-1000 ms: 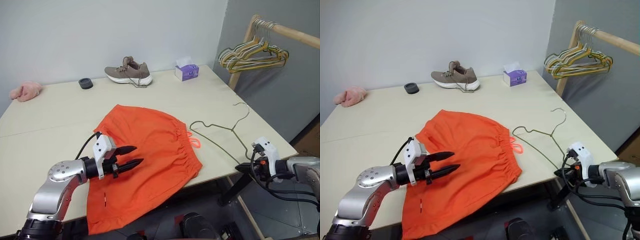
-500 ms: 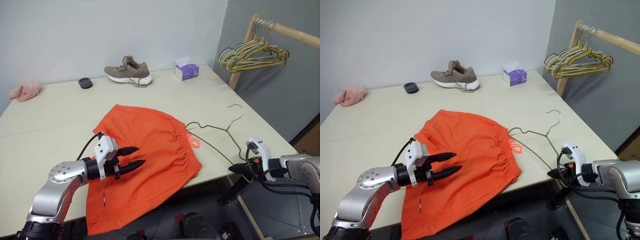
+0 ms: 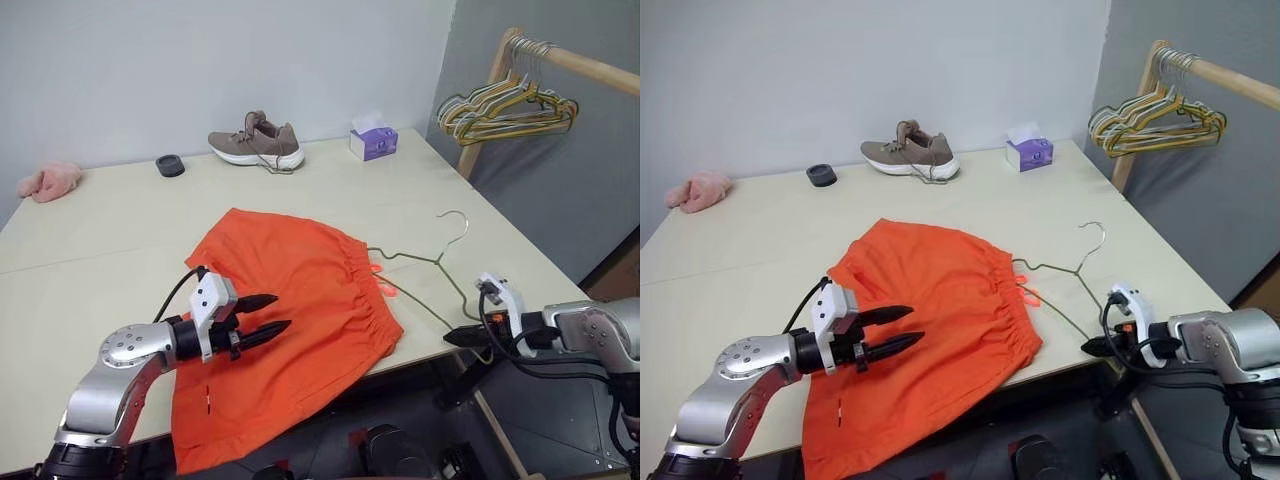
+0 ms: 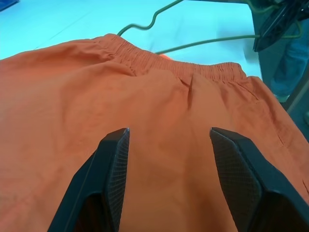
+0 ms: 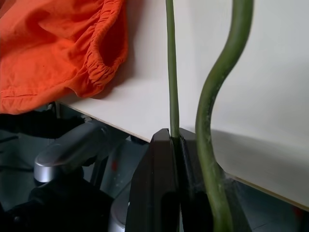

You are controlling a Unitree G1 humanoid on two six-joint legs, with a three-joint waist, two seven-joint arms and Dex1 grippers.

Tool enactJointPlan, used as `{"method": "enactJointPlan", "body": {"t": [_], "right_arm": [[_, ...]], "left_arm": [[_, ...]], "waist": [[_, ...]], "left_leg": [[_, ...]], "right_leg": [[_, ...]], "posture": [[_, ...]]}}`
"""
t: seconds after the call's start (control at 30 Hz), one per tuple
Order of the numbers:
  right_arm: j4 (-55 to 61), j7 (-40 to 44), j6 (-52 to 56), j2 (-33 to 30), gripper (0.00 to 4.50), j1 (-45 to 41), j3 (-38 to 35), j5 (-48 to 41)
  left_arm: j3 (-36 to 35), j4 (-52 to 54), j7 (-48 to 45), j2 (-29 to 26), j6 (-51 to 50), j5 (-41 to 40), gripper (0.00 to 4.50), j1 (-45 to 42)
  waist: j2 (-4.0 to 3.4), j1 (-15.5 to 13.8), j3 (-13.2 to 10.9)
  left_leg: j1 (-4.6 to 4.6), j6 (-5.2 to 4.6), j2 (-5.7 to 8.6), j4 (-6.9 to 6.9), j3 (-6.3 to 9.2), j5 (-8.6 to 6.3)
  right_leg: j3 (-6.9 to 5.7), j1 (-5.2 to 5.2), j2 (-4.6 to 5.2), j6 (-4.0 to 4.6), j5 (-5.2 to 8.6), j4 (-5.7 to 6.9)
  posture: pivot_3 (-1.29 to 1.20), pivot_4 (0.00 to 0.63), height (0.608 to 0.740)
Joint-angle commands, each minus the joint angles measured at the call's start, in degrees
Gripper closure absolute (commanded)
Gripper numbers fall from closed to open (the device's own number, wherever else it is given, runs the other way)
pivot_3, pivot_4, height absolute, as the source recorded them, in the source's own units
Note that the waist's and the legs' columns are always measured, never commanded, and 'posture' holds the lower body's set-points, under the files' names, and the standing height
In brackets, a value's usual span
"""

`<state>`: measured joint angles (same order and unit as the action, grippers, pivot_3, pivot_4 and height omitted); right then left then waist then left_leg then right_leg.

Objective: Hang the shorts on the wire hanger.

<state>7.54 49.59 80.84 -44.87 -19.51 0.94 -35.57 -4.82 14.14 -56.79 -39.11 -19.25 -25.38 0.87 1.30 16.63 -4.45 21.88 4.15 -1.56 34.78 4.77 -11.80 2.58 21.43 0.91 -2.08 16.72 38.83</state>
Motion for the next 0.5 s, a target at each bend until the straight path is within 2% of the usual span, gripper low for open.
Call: {"method": "enactJointPlan", "body": {"t": [0.03,0.33,0.5], "right_arm": [[-1.83,-0.21,1.59,0.99,4.5,-3.19,0.24,-1.44],[-8.38,-1.62,3.04,4.93,4.5,-9.46,3.39,-0.8],[-12.0,1.89,-4.21,3.34,4.5,-12.39,9.36,2.38]], "left_arm": [[-0.61,1.32,0.39,-0.22,1.22,0.11,1.71,-1.0],[-0.38,1.34,0.49,-0.03,1.47,0.31,1.71,-1.16],[-0.15,1.17,0.41,-0.06,1.71,0.48,1.71,-1.48]], "waist": [[0.0,-0.05,-0.05],[-0.01,-0.74,-0.06],[-0.02,-1.1,-0.05]], "left_leg": [[0.0,0.0,0.0,0.0,0.0,0.0],[0.01,-0.01,-0.02,0.0,-0.01,0.0],[0.05,-0.02,-0.01,0.0,-0.01,-0.01]], "right_leg": [[0.0,0.0,0.0,0.0,0.0,0.0],[0.02,0.02,-0.04,-0.01,-0.01,0.01],[0.02,0.05,-0.04,-0.01,0.0,0.0]], "posture": [[-0.21,0.023,0.74],[-0.2,0.016,0.74],[-0.2,0.008,0.74]]}}
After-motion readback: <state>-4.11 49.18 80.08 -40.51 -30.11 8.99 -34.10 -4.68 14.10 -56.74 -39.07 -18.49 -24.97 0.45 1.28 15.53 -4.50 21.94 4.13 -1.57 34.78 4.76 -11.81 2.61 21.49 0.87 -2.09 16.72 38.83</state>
